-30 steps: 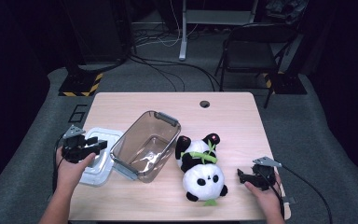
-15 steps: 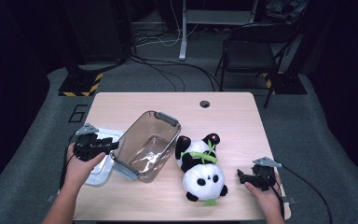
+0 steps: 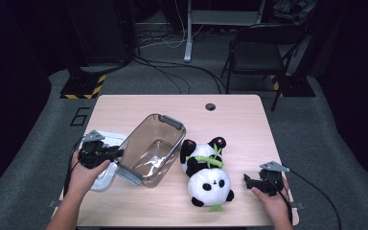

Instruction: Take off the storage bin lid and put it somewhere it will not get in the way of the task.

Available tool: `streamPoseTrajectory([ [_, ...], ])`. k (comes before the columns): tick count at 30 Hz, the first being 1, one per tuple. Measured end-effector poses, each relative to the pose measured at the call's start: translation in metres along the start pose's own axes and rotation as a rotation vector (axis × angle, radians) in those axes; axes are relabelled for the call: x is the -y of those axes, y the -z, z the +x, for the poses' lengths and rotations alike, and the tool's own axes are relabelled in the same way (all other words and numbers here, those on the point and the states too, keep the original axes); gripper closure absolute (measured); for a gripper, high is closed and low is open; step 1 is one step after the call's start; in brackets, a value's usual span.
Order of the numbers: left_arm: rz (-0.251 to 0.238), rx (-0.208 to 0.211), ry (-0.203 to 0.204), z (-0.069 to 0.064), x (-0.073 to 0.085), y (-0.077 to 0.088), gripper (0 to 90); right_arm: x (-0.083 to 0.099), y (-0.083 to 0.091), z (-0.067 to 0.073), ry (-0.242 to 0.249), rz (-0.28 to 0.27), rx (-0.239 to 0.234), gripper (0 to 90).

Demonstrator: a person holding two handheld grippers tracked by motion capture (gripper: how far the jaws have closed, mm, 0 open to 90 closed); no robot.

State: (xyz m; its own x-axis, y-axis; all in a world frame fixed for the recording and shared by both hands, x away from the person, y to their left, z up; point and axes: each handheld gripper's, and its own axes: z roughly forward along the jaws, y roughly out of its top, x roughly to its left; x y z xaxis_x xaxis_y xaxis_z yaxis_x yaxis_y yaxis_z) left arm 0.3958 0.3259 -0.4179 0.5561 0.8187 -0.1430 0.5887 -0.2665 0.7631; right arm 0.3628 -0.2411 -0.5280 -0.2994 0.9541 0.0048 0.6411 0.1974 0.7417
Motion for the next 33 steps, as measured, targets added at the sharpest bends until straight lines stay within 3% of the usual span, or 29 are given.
streamPoseTrajectory([
  [9, 0.005, 0.006, 0.014, -0.003, 0.004, 0.005, 68.1, 0.0, 0.001, 0.005, -0.003, -0.01, 0.004, 21.8],
  [15, 0.001, 0.012, 0.013, -0.006, 0.006, 0.005, 65.7, -0.007, 0.006, 0.012, -0.036, 0.026, -0.03, 29.7],
  [26, 0.011, 0.026, 0.013, -0.008, 0.007, 0.009, 64.9, -0.038, 0.033, 0.036, -0.013, -0.044, -0.079, 37.6],
  [33, 0.01, 0.026, 0.008, -0.011, 0.008, 0.011, 64.6, -0.056, 0.047, 0.054, 0.028, -0.072, -0.151, 44.1],
])
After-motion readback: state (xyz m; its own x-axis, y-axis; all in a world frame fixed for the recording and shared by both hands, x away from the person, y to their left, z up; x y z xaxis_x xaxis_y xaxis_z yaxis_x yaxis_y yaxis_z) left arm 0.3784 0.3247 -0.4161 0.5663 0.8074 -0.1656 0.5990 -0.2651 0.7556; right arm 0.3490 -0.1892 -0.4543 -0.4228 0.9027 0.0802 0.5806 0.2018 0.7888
